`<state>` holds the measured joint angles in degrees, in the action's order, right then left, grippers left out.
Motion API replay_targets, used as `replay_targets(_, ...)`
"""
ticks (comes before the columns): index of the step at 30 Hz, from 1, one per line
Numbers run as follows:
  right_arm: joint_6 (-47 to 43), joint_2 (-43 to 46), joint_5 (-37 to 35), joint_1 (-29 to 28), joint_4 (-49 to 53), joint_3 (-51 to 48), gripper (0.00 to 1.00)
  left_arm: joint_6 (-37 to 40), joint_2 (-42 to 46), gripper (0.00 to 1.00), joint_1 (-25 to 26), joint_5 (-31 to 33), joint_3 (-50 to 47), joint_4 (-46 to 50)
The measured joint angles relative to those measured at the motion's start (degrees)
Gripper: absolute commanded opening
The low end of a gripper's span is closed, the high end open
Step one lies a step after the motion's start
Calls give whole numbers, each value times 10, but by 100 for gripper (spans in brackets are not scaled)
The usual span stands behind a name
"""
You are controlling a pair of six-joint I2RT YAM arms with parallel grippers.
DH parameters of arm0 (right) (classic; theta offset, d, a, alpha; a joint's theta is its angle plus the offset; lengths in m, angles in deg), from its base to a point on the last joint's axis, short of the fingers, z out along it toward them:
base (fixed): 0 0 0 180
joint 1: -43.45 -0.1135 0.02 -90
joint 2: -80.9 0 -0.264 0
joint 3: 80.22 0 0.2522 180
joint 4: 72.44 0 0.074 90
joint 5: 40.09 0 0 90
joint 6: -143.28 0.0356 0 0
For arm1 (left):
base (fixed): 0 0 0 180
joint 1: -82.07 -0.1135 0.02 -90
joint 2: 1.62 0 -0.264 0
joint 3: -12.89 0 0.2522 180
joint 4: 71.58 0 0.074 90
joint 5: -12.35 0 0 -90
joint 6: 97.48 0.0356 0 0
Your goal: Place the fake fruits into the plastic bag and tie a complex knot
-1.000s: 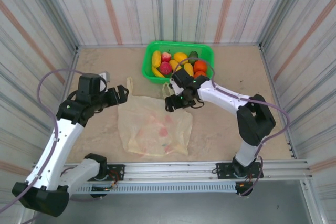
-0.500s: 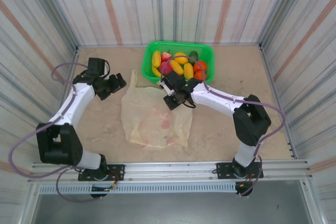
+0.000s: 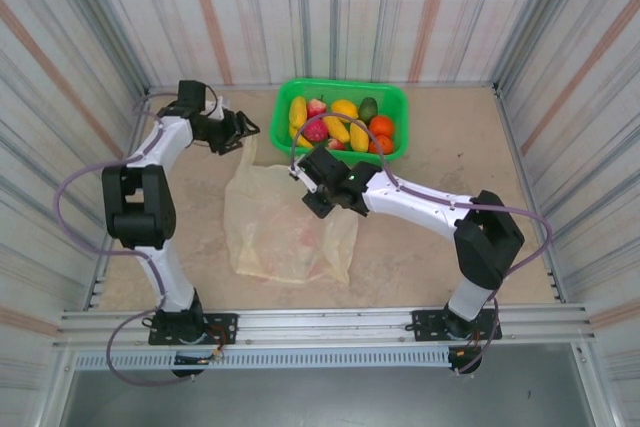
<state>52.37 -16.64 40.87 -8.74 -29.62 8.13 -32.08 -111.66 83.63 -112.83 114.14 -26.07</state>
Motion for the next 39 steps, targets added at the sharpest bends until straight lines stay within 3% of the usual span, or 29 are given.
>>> replay_targets(3,-1,2,-2,-3,-1,-3,0,28,-41,55,4,2,35,26)
replay_targets(7,-1,7,-5,-9,-1,-3,0,65,-80,29,23,31,64,60)
replay_targets(12,0,17,-15,-19,1,-3,0,91,-82,24,51,68,75,91)
replay_targets(15,0,27,-19,-22,-1,-8,0,99,-81,2,59,92,88,102)
replay_targets(21,0,51,-43,-26,-4,-21,0,100,-47,0,59,114,90,107)
replay_targets(28,0,112,-94,-30,-22,-37,0,83,152,0,83,147,76,77)
replay_targets(32,-10,157,-151,-33,-57,-39,9,74,287,0,107,147,52,23)
replay_targets(34,-21,177,-181,-34,-78,-39,22,72,342,0,122,147,20,-5)
replay_targets(35,-28,186,-196,-34,-90,-39,34,72,370,0,131,147,0,-20)
replay_targets(36,-32,195,-210,-34,-104,-39,51,72,397,0,141,147,-23,-37)
replay_targets(39,-45,217,-231,-36,-133,-41,77,75,469,0,160,136,-97,-96)
